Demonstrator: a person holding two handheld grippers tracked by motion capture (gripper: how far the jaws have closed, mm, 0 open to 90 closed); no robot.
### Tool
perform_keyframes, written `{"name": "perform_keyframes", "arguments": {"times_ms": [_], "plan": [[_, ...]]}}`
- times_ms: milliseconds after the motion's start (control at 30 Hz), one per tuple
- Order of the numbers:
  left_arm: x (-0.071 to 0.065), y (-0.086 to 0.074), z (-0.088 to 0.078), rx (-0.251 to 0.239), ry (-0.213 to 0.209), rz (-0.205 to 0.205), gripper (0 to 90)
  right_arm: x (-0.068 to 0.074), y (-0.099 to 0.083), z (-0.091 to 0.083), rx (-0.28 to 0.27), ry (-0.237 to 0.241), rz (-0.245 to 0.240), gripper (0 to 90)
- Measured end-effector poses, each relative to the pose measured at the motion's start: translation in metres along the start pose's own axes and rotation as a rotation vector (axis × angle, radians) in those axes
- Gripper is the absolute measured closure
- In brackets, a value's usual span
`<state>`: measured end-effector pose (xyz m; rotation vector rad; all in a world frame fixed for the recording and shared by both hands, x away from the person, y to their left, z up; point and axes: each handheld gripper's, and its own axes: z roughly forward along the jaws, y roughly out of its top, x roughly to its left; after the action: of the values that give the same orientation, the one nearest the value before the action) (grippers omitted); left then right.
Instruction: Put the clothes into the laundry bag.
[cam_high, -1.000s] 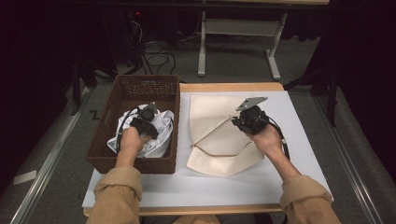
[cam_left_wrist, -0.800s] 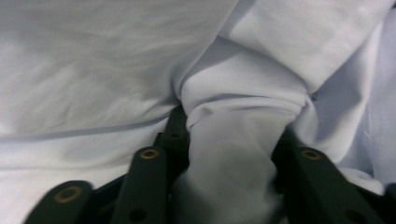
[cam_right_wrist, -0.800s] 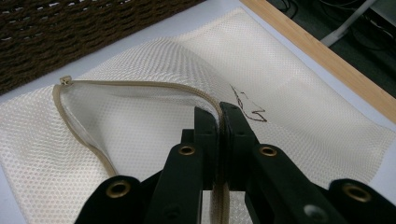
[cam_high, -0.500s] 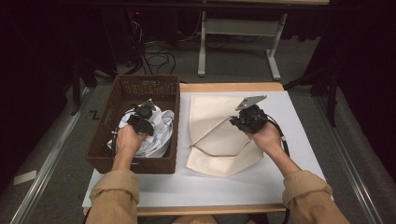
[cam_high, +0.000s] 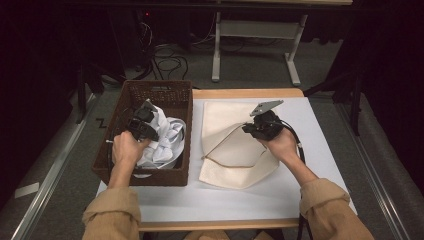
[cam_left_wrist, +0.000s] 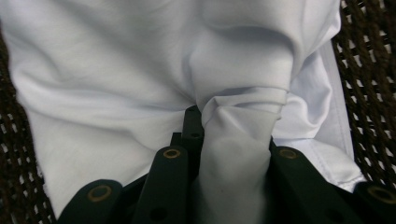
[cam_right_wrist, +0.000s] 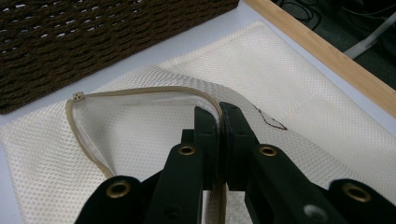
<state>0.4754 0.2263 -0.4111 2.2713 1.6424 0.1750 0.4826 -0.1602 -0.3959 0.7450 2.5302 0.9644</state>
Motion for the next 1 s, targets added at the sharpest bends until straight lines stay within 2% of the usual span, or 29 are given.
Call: {"name": "perform_keyframes", "arguments": {"times_ms": [467,700,833,1000], "plan": [[-0.004,-0.015,-0.072,-0.150,0.001,0.051,76.4,0.000,0.000,-0.001,0.004,-0.007,0.003,86.7],[-0.017,-0.020,-0.102,-0.200,-0.001,0.095,76.4,0.001,0.000,-0.003,0.002,-0.011,0.002,86.7],[-0.029,-0.019,-0.116,-0.216,-0.006,0.150,76.4,-0.001,0.001,-0.005,-0.007,-0.016,0.014,86.7],[-0.040,-0.018,-0.128,-0.237,-0.041,0.174,76.4,-0.002,0.002,-0.005,-0.007,-0.014,0.019,86.7]]}}
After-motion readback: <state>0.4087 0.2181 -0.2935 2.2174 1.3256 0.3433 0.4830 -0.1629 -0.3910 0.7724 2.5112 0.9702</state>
